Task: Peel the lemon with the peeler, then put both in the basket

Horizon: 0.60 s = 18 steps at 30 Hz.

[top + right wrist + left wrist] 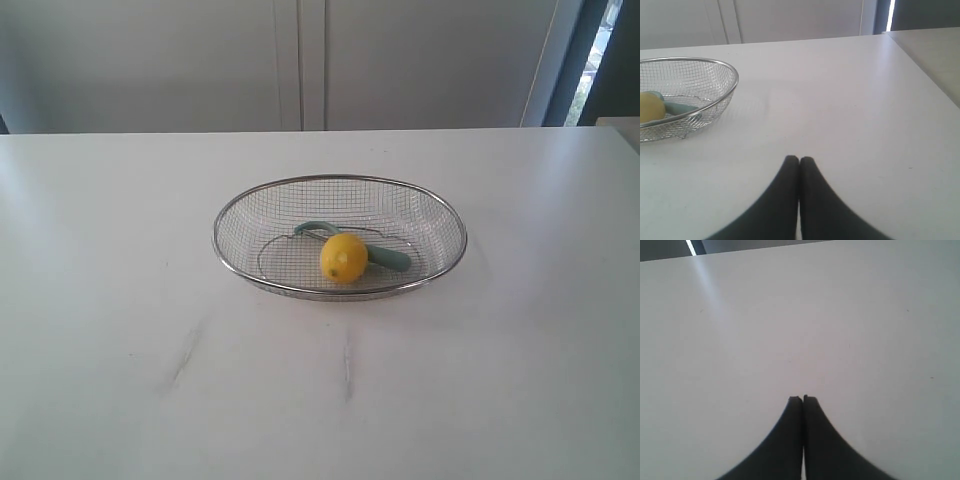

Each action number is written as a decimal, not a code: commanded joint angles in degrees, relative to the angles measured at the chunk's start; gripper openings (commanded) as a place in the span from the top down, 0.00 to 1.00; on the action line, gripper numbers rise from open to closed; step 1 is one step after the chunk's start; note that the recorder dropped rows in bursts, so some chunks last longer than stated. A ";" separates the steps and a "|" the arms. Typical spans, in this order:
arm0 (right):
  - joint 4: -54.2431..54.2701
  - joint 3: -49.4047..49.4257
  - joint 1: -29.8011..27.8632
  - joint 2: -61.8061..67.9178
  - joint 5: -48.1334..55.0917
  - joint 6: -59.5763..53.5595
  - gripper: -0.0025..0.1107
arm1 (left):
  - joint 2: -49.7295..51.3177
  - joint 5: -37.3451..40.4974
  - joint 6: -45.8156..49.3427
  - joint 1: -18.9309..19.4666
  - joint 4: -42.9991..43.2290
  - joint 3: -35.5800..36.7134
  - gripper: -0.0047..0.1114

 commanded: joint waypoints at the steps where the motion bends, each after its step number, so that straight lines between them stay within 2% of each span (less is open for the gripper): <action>1: -0.01 0.10 0.23 -0.25 -0.19 -0.38 0.98 | -0.32 0.97 -0.78 0.15 -0.03 0.28 0.96; 6: -0.01 0.10 0.23 -0.25 -0.19 -0.38 0.98 | -0.32 0.87 -4.59 0.15 -0.03 0.28 0.96; 15: -0.01 0.10 0.23 -0.25 -0.19 -0.38 0.98 | -0.32 0.29 -4.59 0.15 -0.03 0.28 0.96; 18: -0.01 0.10 0.23 -0.25 -0.19 -0.38 0.98 | -0.32 0.29 -4.59 -1.12 2.20 0.28 0.96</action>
